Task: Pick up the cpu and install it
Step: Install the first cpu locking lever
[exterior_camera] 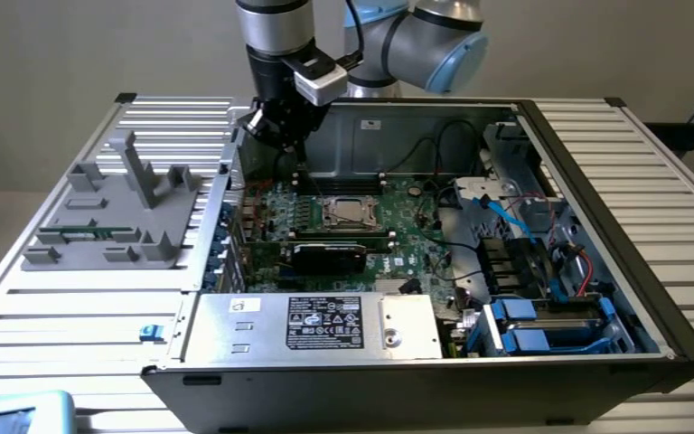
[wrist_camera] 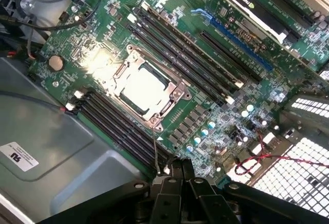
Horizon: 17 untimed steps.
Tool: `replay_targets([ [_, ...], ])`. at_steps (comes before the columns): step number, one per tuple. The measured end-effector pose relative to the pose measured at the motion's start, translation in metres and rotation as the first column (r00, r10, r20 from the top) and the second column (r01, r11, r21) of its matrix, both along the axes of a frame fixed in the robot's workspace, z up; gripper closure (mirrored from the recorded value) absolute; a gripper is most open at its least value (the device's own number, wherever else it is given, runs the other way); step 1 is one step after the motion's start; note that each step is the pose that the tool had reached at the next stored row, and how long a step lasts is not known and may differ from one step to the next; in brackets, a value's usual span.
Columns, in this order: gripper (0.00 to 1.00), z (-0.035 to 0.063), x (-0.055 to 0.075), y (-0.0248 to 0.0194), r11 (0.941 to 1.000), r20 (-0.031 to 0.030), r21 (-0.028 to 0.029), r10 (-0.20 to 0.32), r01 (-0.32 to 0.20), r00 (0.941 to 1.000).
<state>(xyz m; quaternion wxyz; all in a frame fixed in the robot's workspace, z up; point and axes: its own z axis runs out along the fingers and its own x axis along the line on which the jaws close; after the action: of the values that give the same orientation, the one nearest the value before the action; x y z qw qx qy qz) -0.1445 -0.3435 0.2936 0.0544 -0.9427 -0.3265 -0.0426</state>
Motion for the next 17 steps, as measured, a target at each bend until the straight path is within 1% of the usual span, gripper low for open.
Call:
replay_targets([
  [1,0.89,-0.0001,0.000,0.0000,1.0000,-0.0014,0.0036,-0.007,0.007,1.0000],
  [3,0.89,-0.0002,0.000,0.0001,0.9997,-0.0056,0.0052,-0.022,0.022,0.9997],
  [8,0.89,-0.0017,0.000,0.0000,0.9976,-0.0158,0.0054,-0.069,0.069,0.9975],
  [10,0.89,-0.0034,0.000,0.0000,0.9961,-0.0189,0.0051,-0.088,0.088,0.9959],
  [13,0.89,-0.0074,0.000,0.0000,0.9932,-0.0213,0.0049,-0.116,0.116,0.9930],
  [17,0.89,-0.0143,0.000,0.0000,0.9887,-0.0231,0.0047,-0.149,0.150,0.9885],
])
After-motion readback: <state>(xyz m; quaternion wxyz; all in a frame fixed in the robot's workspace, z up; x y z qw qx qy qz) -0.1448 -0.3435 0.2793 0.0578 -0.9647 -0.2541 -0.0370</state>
